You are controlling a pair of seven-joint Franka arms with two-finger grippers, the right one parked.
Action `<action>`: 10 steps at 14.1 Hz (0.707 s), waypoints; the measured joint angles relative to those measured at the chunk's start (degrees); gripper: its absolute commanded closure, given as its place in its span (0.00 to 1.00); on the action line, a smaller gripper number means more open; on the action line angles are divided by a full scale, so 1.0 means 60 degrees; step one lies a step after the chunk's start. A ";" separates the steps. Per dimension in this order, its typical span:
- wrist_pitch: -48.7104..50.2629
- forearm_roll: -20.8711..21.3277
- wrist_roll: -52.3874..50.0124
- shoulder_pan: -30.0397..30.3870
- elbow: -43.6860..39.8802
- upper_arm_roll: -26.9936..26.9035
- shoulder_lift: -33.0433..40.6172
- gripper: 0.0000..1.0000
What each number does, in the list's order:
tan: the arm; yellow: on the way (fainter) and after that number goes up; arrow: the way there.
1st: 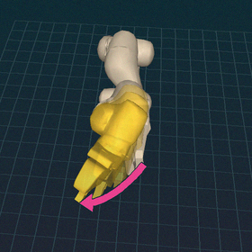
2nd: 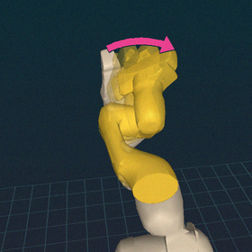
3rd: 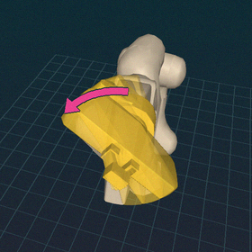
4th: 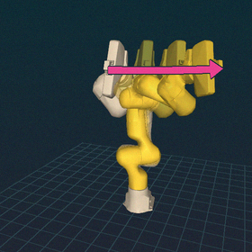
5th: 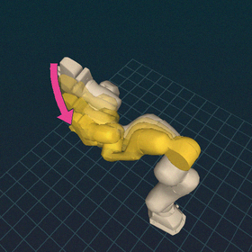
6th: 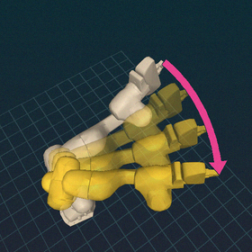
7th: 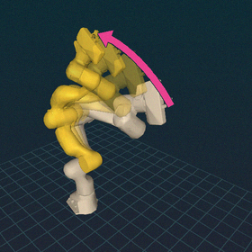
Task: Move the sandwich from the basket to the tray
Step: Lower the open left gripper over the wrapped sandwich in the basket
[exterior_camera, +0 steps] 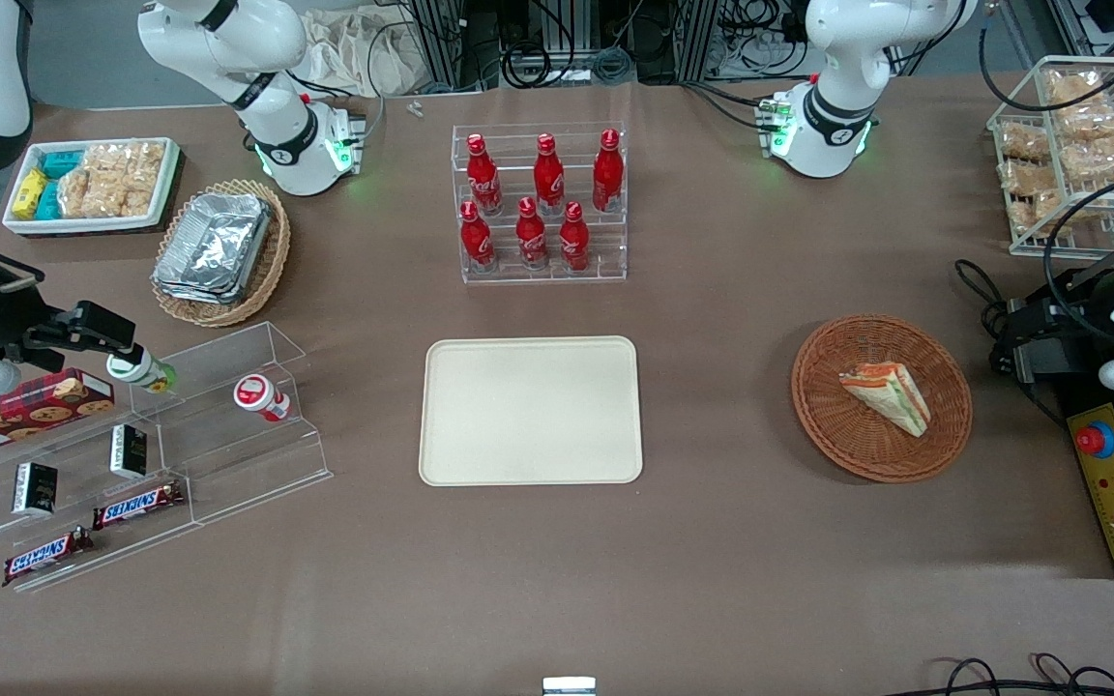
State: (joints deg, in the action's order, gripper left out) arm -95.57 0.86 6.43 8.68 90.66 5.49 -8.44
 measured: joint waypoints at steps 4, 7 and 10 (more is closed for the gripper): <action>0.0003 -0.0003 -0.0141 -0.0124 -0.0024 0.0027 -0.0162 0.00; 0.0054 -0.0003 -0.0844 -0.0171 -0.0012 0.0027 -0.0345 0.00; -0.0533 -0.0003 -0.3370 -0.0275 0.0496 0.0033 -0.0513 0.00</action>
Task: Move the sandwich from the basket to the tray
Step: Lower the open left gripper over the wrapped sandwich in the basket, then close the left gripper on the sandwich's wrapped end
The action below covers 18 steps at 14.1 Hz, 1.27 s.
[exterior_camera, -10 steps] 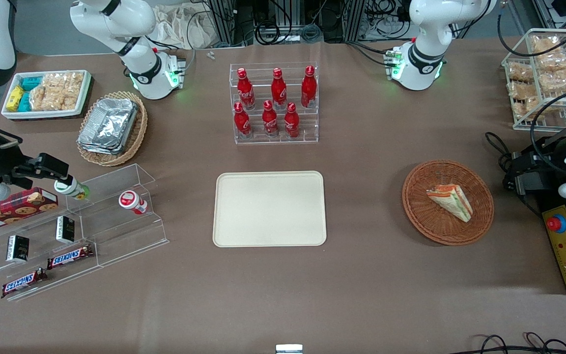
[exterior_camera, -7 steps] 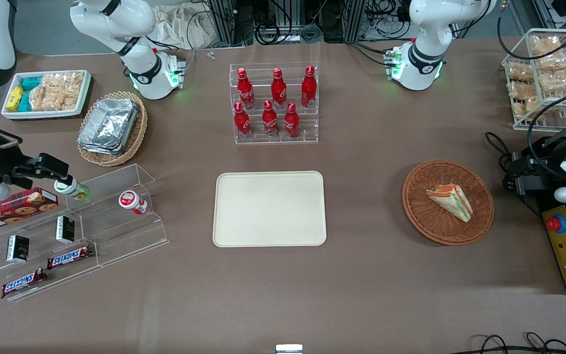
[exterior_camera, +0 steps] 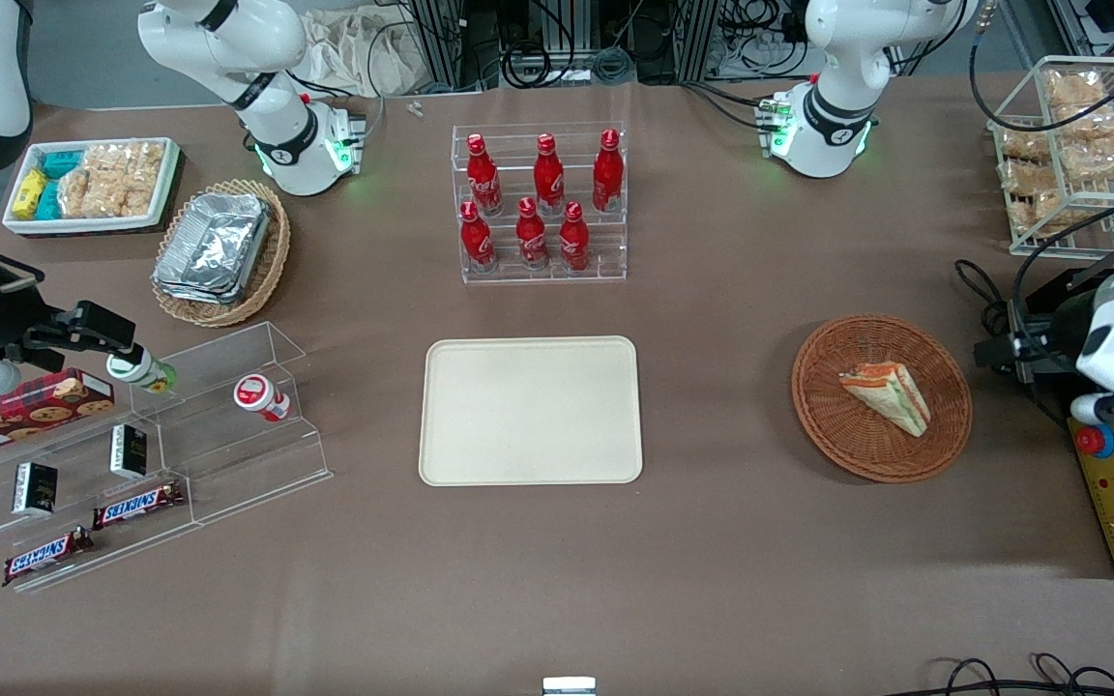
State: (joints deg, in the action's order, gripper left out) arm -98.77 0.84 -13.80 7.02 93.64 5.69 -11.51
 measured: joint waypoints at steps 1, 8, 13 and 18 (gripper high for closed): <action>-0.0467 0.0000 -0.0913 -0.0082 0.0349 0.0005 -0.0037 0.00; -0.2679 0.0169 -0.5677 -0.0410 0.2432 0.0003 -0.0169 0.00; -0.4000 0.0169 -0.7189 -0.0407 0.3595 -0.0012 -0.0479 0.00; -0.4438 0.0175 -0.7748 -0.0406 0.3704 -0.0018 -0.1055 0.00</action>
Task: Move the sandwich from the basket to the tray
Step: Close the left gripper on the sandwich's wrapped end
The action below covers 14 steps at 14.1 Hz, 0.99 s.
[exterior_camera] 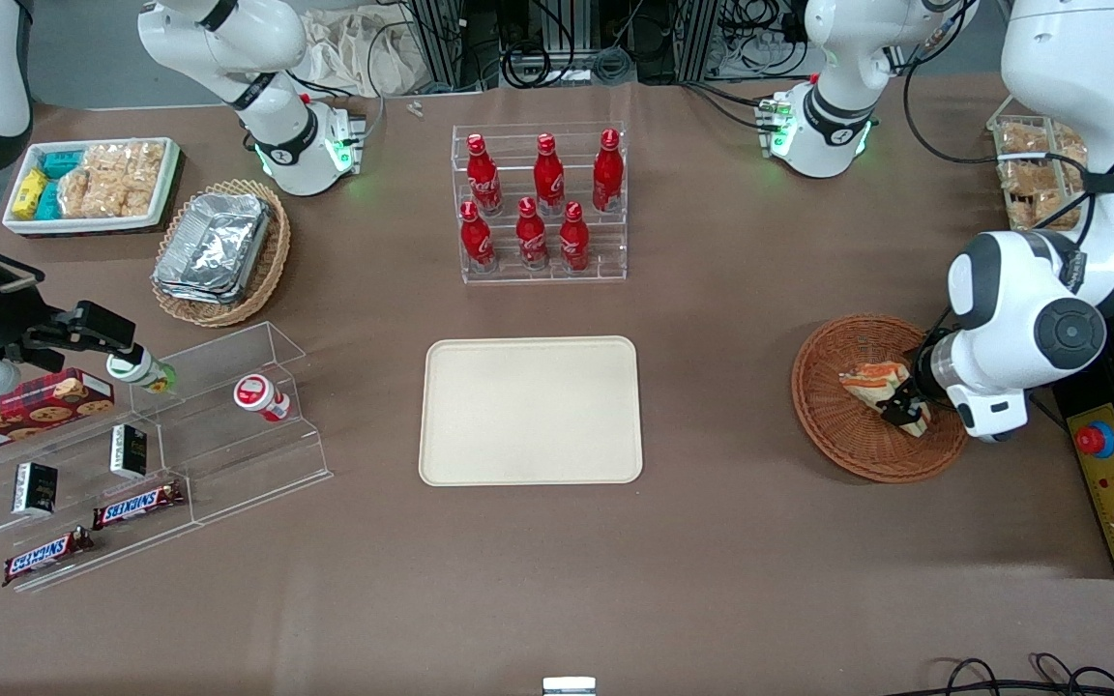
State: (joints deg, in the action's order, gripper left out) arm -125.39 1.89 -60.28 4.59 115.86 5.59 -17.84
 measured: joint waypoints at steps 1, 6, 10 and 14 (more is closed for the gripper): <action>-0.0092 0.0017 -0.0006 0.0000 0.0034 -0.0001 -0.0031 0.00; -0.0947 0.0224 -0.0018 0.0005 0.0561 -0.0030 -0.0184 0.00; -0.1249 0.0225 -0.0018 0.0013 0.0695 -0.0056 -0.0270 0.87; -0.1366 0.0280 -0.0563 0.0007 0.0452 -0.0048 -0.0342 1.00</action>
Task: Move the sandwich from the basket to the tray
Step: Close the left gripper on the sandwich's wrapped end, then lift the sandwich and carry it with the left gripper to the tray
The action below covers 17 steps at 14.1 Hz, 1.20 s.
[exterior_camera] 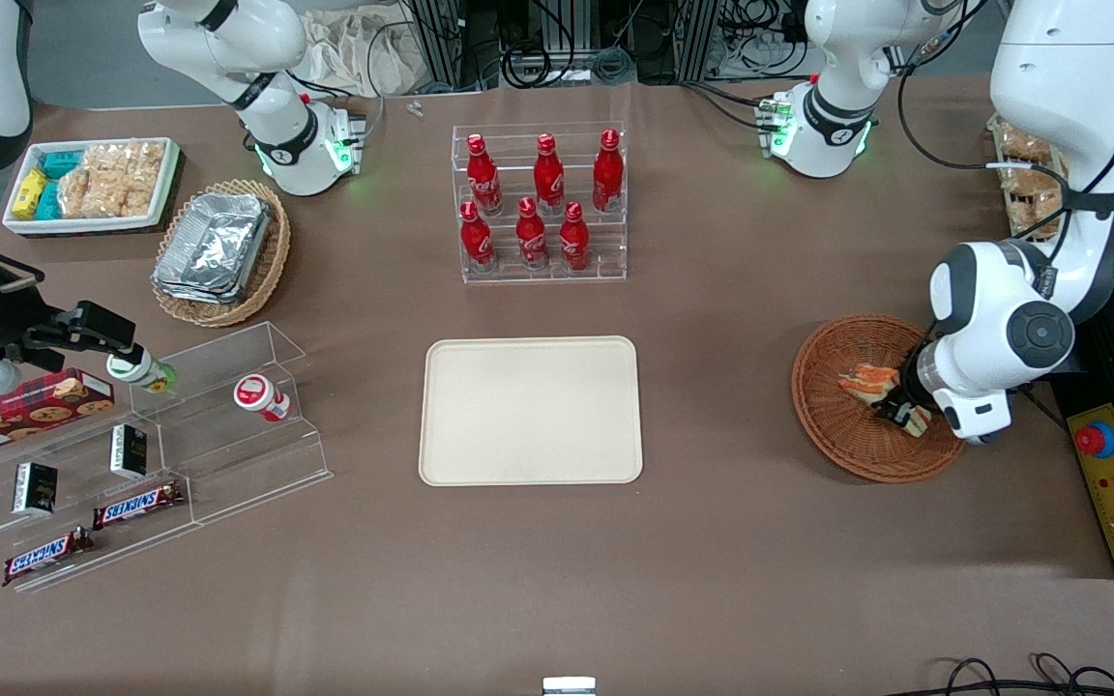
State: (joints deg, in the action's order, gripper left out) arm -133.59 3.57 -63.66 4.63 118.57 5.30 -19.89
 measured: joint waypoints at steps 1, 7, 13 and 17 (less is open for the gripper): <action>-0.0002 0.0043 -0.0176 -0.0017 -0.0124 0.0019 -0.0035 1.00; 0.0721 0.0266 -0.0562 -0.0283 -0.1008 0.0068 -0.0132 1.00; 0.4531 0.0329 0.0793 -0.0415 -0.3791 0.0122 -0.0022 1.00; 0.6262 0.0318 0.2001 -0.0465 -0.5108 0.0278 0.0134 1.00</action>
State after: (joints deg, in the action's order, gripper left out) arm -96.02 5.48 -51.65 1.84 87.92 6.97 -19.09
